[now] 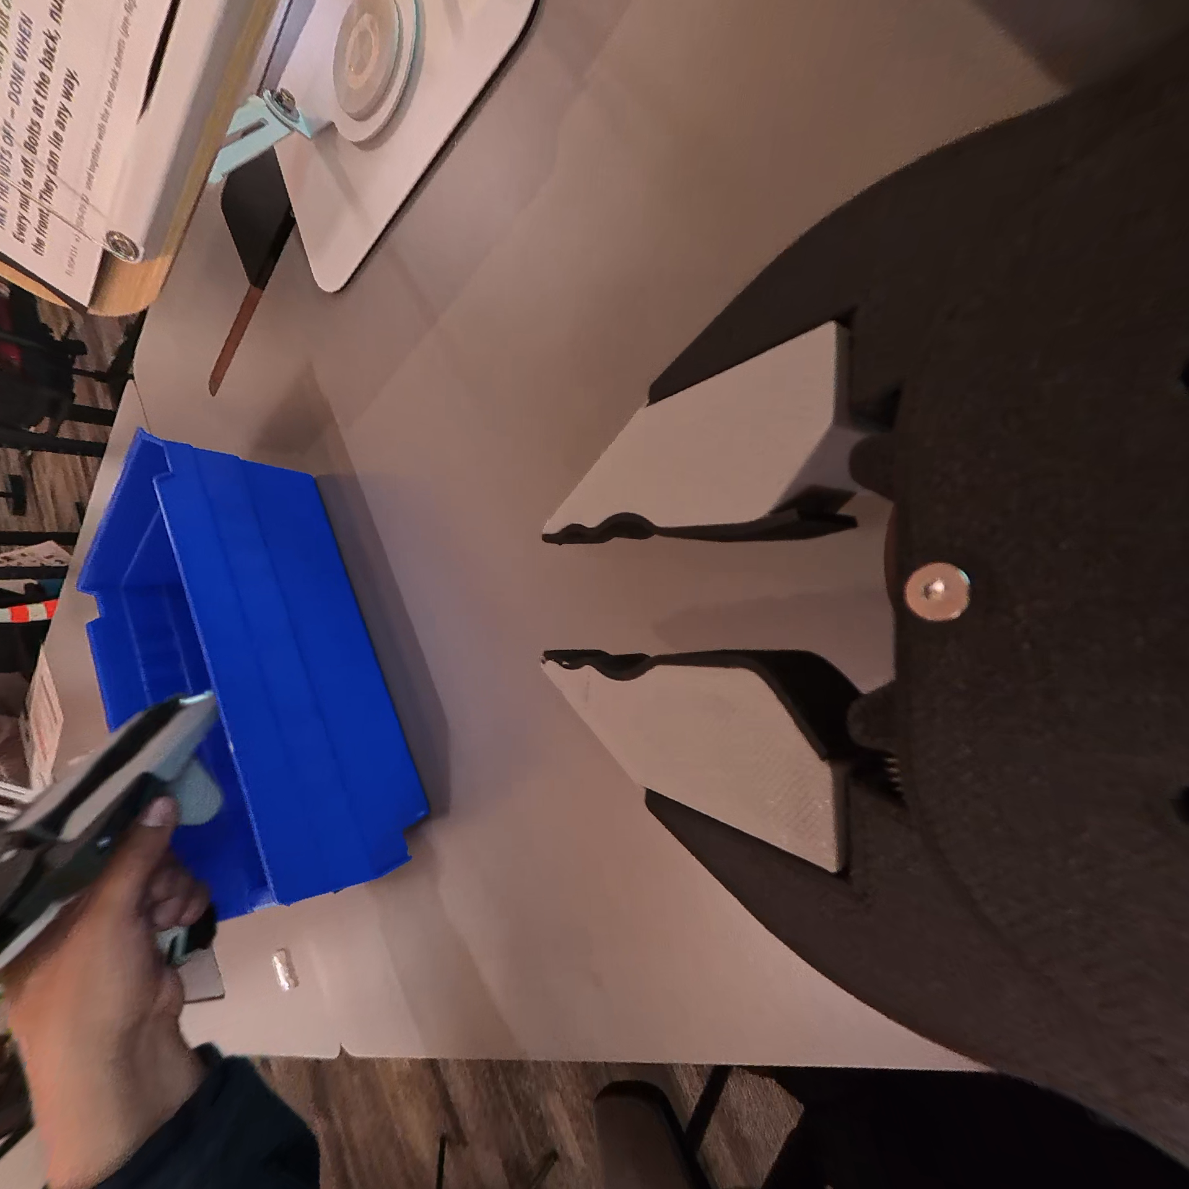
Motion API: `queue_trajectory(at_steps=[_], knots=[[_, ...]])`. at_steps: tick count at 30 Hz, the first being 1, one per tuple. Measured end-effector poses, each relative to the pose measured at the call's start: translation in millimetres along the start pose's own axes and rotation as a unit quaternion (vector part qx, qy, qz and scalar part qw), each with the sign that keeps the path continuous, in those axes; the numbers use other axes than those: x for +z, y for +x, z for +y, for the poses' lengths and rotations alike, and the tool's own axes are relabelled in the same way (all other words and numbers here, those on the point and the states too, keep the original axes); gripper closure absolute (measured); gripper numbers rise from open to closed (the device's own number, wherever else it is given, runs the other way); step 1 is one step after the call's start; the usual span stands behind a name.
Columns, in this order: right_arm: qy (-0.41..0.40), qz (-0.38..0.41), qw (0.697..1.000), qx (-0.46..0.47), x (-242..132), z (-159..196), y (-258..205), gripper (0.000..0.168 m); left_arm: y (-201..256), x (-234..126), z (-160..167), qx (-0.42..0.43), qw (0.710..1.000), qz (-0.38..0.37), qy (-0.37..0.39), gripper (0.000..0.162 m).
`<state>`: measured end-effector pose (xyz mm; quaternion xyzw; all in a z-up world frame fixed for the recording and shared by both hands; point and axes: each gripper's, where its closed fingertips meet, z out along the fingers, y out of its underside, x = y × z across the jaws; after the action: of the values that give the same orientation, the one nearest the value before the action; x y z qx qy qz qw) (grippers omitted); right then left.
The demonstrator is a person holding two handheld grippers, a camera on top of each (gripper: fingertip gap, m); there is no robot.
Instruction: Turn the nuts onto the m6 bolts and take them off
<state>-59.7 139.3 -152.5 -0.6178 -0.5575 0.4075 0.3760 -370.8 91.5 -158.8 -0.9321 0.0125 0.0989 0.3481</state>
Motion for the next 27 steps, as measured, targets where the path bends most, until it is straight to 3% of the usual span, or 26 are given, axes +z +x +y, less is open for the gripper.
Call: queue_trajectory(at_steps=[1, 5, 9, 13, 17, 24, 27], knots=[[-0.003, -0.008, 1.0, 0.003, 0.3, 0.6, -2.2, 0.139, 8.5, -12.9, -15.8, 0.029, 0.999, -0.003, 0.035, 0.117], [0.012, -0.065, 0.998, 0.012, -2.8, -6.5, -20.9, 0.139, 77.3, -62.4, -66.4, 0.122, 0.98, 0.021, 0.156, 0.117], [0.031, -0.119, 0.992, 0.042, -8.9, -14.1, -32.6, 0.137, 173.2, -92.3, -89.1, 0.236, 0.936, 0.065, 0.252, 0.117], [0.067, -0.196, 0.974, 0.092, -22.6, -28.6, -43.7, 0.136, 246.5, -102.2, -91.9, 0.378, 0.861, 0.026, 0.339, 0.117], [0.092, -0.236, 0.961, 0.113, -34.7, -39.6, -49.1, 0.138, 278.0, -97.2, -81.1, 0.49, 0.786, -0.055, 0.374, 0.117], [0.07, -0.247, 0.962, 0.089, -27.2, -32.0, -62.2, 0.142, 312.3, -96.4, -69.4, 0.516, 0.759, -0.028, 0.396, 0.117], [0.067, -0.249, 0.963, 0.082, -25.3, -29.4, -65.1, 0.158, 324.2, -92.0, -65.2, 0.528, 0.75, -0.019, 0.397, 0.118]])
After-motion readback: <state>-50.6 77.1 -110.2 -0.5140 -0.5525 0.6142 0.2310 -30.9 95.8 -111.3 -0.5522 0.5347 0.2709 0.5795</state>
